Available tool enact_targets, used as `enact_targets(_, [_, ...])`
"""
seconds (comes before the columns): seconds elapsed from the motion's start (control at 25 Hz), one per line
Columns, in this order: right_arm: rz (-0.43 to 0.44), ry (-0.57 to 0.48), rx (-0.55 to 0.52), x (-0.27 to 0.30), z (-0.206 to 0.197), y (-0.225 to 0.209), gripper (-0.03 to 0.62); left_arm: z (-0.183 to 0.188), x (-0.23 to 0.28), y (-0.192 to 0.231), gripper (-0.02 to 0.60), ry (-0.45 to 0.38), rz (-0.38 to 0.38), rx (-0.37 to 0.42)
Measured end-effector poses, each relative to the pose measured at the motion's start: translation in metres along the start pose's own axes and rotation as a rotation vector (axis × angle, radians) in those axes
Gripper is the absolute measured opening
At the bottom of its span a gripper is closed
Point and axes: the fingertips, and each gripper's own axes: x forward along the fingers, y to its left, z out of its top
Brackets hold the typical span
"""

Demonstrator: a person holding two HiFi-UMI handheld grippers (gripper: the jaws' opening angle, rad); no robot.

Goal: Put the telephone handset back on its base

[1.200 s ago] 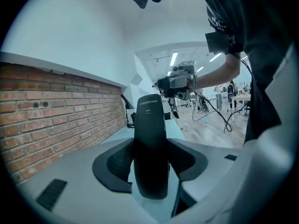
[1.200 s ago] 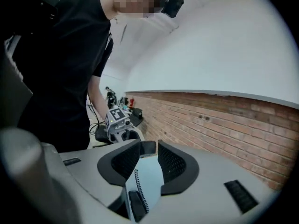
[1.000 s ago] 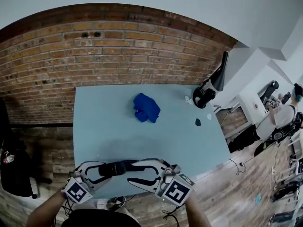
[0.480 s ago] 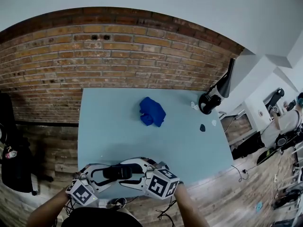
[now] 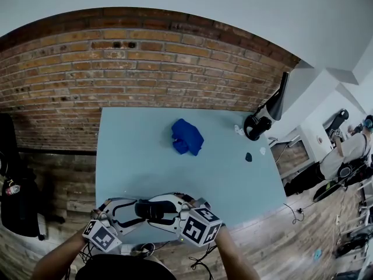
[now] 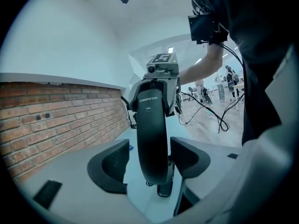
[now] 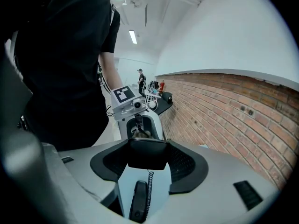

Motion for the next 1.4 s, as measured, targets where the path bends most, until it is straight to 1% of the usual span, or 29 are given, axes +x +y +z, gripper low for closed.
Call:
enact_targets(0.12, [0.018,0.016,-0.004,-0.003,0.001,-0.001,0.253,-0.017,-0.002,0.004,0.346,0.032,-0.020,-0.017])
enact_targets(0.24, [0.043,0.016,-0.014,-0.004,0.010,0.001,0.253,-0.039,0.000,0.003,0.374,0.069,-0.057,-0.028])
enact_targets(0.28, [0.049,0.014,-0.017,-0.005,0.013,0.001,0.253,-0.042,0.002,0.003,0.374,0.071,-0.069,-0.033])
enact_targets(0.4, [0.063,0.013,-0.030,-0.008,0.023,0.000,0.253,-0.038,0.009,0.001,0.375,0.045,-0.088,-0.044])
enact_targets(0.56, [0.079,0.006,-0.044,-0.009,0.033,0.000,0.253,-0.028,0.015,-0.001,0.374,0.011,-0.099,-0.038])
enact_targets(0.68, [0.077,-0.012,-0.041,-0.009,0.037,-0.001,0.253,-0.026,0.019,0.000,0.374,0.002,-0.109,-0.031])
enact_targets(0.72, [0.073,-0.017,-0.038,-0.009,0.038,-0.002,0.253,-0.026,0.019,0.001,0.371,0.000,-0.110,-0.030])
enact_targets(0.76, [0.067,-0.021,-0.035,-0.009,0.037,-0.004,0.253,-0.026,0.019,0.003,0.333,-0.002,-0.110,-0.030])
enact_targets(0.84, [0.050,-0.029,-0.025,-0.012,0.036,-0.008,0.253,-0.024,0.018,0.005,0.282,-0.006,-0.111,-0.032])
enact_targets(0.88, [0.043,-0.032,-0.018,-0.013,0.036,-0.009,0.253,-0.024,0.017,0.005,0.267,-0.005,-0.113,-0.033])
enact_targets(1.12, [0.023,-0.024,0.001,-0.017,0.020,-0.007,0.253,-0.029,0.013,0.003,0.264,0.030,-0.148,-0.026])
enact_targets(1.24, [0.013,0.014,0.002,-0.020,0.007,-0.005,0.253,-0.032,0.012,0.003,0.262,0.082,-0.166,-0.004])
enact_targets(1.4, [-0.002,0.100,-0.029,-0.024,-0.009,-0.003,0.252,-0.035,0.012,0.004,0.262,0.169,-0.174,0.062])
